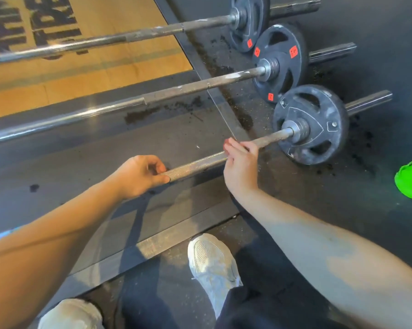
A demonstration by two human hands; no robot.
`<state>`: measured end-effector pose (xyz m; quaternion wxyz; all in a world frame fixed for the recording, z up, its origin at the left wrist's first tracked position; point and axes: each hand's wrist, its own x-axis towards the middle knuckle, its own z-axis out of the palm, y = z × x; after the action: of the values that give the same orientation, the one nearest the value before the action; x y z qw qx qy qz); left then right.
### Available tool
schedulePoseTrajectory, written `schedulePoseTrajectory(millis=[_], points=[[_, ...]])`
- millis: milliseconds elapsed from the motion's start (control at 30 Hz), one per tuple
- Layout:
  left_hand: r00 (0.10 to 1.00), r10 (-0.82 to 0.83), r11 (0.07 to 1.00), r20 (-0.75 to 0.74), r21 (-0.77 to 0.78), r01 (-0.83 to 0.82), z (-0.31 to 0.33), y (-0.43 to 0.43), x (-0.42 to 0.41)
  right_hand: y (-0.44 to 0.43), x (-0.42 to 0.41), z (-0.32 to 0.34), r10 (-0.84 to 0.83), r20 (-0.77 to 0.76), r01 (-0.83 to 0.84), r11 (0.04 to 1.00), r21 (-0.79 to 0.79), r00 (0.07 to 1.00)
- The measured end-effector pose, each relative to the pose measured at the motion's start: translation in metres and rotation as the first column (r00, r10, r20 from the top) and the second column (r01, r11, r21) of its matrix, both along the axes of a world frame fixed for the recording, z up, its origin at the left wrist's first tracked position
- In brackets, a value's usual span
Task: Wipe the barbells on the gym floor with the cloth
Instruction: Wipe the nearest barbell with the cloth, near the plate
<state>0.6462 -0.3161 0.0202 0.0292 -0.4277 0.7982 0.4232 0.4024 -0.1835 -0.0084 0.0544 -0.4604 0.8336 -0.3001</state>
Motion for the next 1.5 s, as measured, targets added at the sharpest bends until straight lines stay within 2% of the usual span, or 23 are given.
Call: schedulePoseTrajectory(millis=[100, 233, 333, 400, 467, 500, 600, 667, 733, 767, 900, 967, 1067, 1133, 1233, 1300, 1400, 1467, 1500], points=[[0.999, 0.017, 1.0, 0.031, -0.002, -0.017, 0.002, 0.001, 0.024, -0.005, 0.063, -0.004, 0.115, 0.058, -0.114, 0.993, -0.015, 0.992], [0.997, 0.018, 0.999, 0.076, -0.036, -0.015, 0.01, 0.009, 0.047, -0.002, 0.095, -0.003, 0.274, 0.131, -0.276, 0.961, -0.001, 0.953], [0.992, 0.075, 0.992, 0.106, -0.111, -0.063, 0.019, 0.015, 0.057, -0.002, 0.124, 0.017, 0.383, 0.259, -0.393, 0.92, -0.016, 0.887], [0.986, 0.15, 0.985, 0.066, -0.098, -0.143, 0.028, 0.018, 0.061, -0.007, 0.13, 0.035, 0.346, 0.399, -0.355, 0.933, -0.054, 0.849], [0.966, 0.258, 0.966, -0.028, 0.017, -0.257, 0.043, 0.025, 0.062, -0.011, 0.127, 0.058, 0.279, 0.536, -0.296, 0.954, -0.057, 0.797], [0.943, 0.323, 0.942, -0.085, 0.129, -0.311, 0.053, 0.03, 0.062, -0.011, 0.126, 0.07, 0.259, 0.574, -0.276, 0.959, -0.06, 0.777], [0.84, 0.507, 0.769, -0.193, 0.541, -0.34, 0.092, 0.049, 0.061, -0.004, 0.134, 0.11, 0.262, 0.63, -0.274, 0.958, -0.079, 0.732], [0.829, 0.512, 0.744, -0.224, 0.598, -0.297, 0.116, 0.058, 0.066, -0.002, 0.144, 0.137, 0.299, 0.67, -0.309, 0.945, -0.109, 0.679], [0.812, 0.527, 0.753, -0.249, 0.579, -0.311, 0.135, 0.064, 0.075, -0.002, 0.157, 0.161, 0.311, 0.719, -0.316, 0.939, -0.134, 0.621], [0.798, 0.541, 0.757, -0.265, 0.566, -0.325, 0.144, 0.068, 0.079, -0.002, 0.163, 0.172, 0.303, 0.718, -0.311, 0.942, -0.126, 0.626], [0.74, 0.595, 0.748, -0.315, 0.554, -0.365, 0.178, 0.078, 0.097, 0.001, 0.191, 0.206, 0.217, 0.637, -0.242, 0.969, -0.05, 0.74], [0.757, 0.574, 0.775, -0.312, 0.505, -0.38, 0.193, 0.077, 0.106, -0.001, 0.202, 0.221, 0.141, 0.577, -0.18, 0.984, 0.01, 0.805], [0.825, 0.489, 0.86, -0.283, 0.31, -0.404, 0.211, 0.074, 0.121, -0.003, 0.205, 0.239, 0.119, 0.453, -0.186, 0.977, 0.107, 0.884], [0.845, 0.466, 0.884, -0.264, 0.17, -0.434, 0.22, 0.073, 0.133, -0.005, 0.202, 0.25, 0.144, 0.349, -0.208, 0.966, 0.156, 0.926], [0.868, 0.434, 0.891, -0.24, -0.029, -0.453, 0.228, 0.073, 0.153, -0.009, 0.199, 0.261, 0.229, 0.177, -0.271, 0.925, 0.268, 0.957], [0.878, 0.417, 0.888, -0.236, -0.101, -0.449, 0.228, 0.074, 0.162, -0.014, 0.202, 0.26, 0.286, 0.058, -0.287, 0.883, 0.373, 0.956], [0.888, 0.392, 0.895, -0.241, -0.125, -0.429, 0.222, 0.077, 0.168, -0.021, 0.211, 0.249, 0.33, -0.015, -0.289, 0.847, 0.445, 0.944], [0.895, 0.372, 0.905, -0.248, -0.12, -0.409, 0.217, 0.078, 0.168, -0.028, 0.216, 0.244, 0.309, -0.071, -0.24, 0.846, 0.476, 0.949], [0.897, 0.364, 0.907, -0.252, -0.121, -0.402, 0.213, 0.078, 0.168, -0.032, 0.217, 0.24, 0.287, -0.05, -0.228, 0.845, 0.483, 0.957]])
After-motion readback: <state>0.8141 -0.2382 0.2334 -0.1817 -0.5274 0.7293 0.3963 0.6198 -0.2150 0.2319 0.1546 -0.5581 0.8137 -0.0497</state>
